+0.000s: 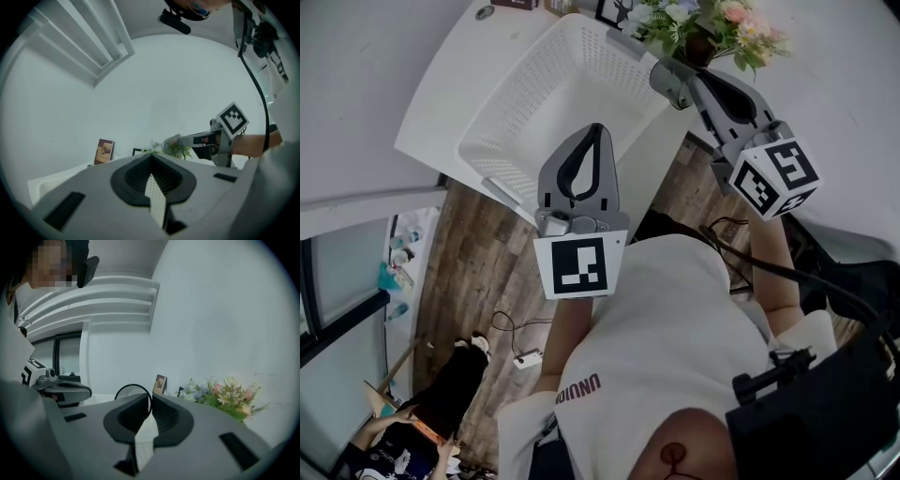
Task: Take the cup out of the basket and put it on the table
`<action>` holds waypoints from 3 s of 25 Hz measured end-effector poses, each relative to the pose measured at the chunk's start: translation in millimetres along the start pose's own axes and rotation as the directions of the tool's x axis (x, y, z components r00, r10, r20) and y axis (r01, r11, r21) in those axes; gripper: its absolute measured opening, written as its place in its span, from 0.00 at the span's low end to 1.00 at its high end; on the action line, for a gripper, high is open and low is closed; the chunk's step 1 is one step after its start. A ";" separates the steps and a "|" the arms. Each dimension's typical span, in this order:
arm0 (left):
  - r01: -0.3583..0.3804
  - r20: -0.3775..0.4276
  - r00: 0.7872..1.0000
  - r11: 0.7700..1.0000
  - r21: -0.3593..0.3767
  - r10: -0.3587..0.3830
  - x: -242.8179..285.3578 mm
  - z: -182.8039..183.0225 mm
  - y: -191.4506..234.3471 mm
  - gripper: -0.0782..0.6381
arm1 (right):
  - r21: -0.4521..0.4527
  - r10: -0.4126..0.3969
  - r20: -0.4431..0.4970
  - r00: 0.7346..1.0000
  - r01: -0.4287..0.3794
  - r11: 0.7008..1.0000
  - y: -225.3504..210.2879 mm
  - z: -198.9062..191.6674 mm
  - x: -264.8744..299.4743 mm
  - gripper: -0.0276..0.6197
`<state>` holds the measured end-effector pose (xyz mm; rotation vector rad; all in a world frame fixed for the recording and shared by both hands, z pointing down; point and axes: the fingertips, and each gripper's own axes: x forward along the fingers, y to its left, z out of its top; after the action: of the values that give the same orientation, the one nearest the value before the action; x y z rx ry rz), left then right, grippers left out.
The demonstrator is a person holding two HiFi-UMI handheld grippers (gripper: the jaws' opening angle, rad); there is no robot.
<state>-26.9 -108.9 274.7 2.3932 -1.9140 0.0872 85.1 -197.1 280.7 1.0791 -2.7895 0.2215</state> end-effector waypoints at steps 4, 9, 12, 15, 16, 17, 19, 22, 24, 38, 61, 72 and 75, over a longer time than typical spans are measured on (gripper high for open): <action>0.031 -0.004 1.000 1.000 -0.001 -0.031 2.8 -0.2 -7.9 0.13 | 0.015 -0.034 -0.010 0.999 0.034 0.999 -5.3 -7.7 -10.0 0.10; 0.070 -0.008 0.998 0.998 0.003 -0.070 6.4 -0.7 -17.0 0.13 | 0.028 -0.075 -0.030 0.997 0.076 0.997 -11.8 -17.5 -21.5 0.10; 0.087 -0.018 0.996 0.996 0.011 -0.087 9.1 -2.8 -21.3 0.13 | 0.035 -0.099 -0.050 0.994 0.101 0.994 -15.1 -26.8 -27.0 0.10; 0.103 -0.023 0.994 0.995 0.013 -0.102 11.0 -4.1 -24.5 0.13 | 0.054 -0.120 -0.070 0.990 0.123 0.991 -18.8 -37.6 -32.1 0.10; 0.106 -0.024 0.994 0.994 0.013 -0.106 11.6 -4.6 -25.3 0.13 | 0.060 -0.126 -0.076 0.989 0.130 0.990 -20.2 -41.1 -33.7 0.10; 0.109 -0.026 0.994 0.994 0.012 -0.109 12.4 -5.1 -26.0 0.13 | 0.066 -0.131 -0.081 0.988 0.136 0.988 -21.6 -44.3 -35.0 0.10; 0.115 -0.029 0.993 0.993 0.013 -0.114 13.9 -5.7 -27.4 0.13 | 0.073 -0.140 -0.093 0.986 0.147 0.986 -24.7 -50.1 -37.3 0.10; 0.118 -0.036 0.992 0.993 0.014 -0.117 14.4 -6.9 -28.5 0.13 | 0.079 -0.153 -0.111 0.982 0.162 0.984 -28.1 -57.9 -40.4 0.10; 0.118 -0.040 0.992 0.993 0.013 -0.117 14.1 -7.8 -28.2 0.13 | 0.085 -0.158 -0.121 0.980 0.169 0.982 -29.0 -63.3 -40.9 0.10; 0.118 -0.051 0.992 0.993 0.012 -0.117 15.1 -12.3 -28.7 0.13 | 0.116 -0.164 -0.235 0.958 0.195 0.974 -35.9 -112.2 -36.4 0.10; 0.156 -0.061 0.986 0.987 0.031 -0.154 16.5 -19.1 -39.2 0.13 | 0.115 -0.104 -0.446 0.889 0.171 0.979 -31.2 -204.1 -15.3 0.10; 0.173 -0.066 0.983 0.984 0.044 -0.170 18.0 -20.7 -40.7 0.13 | 0.107 -0.079 -0.528 0.846 0.158 0.982 -28.1 -236.7 -9.7 0.10; 0.180 -0.070 0.982 0.982 0.056 -0.176 18.7 -21.5 -40.6 0.13 | 0.107 -0.071 -0.548 0.834 0.153 0.982 -27.1 -245.2 -8.4 0.11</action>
<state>16.9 -116.2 296.8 2.5557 -1.6857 0.2133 129.0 -165.4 521.6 1.0086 -2.2186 0.6229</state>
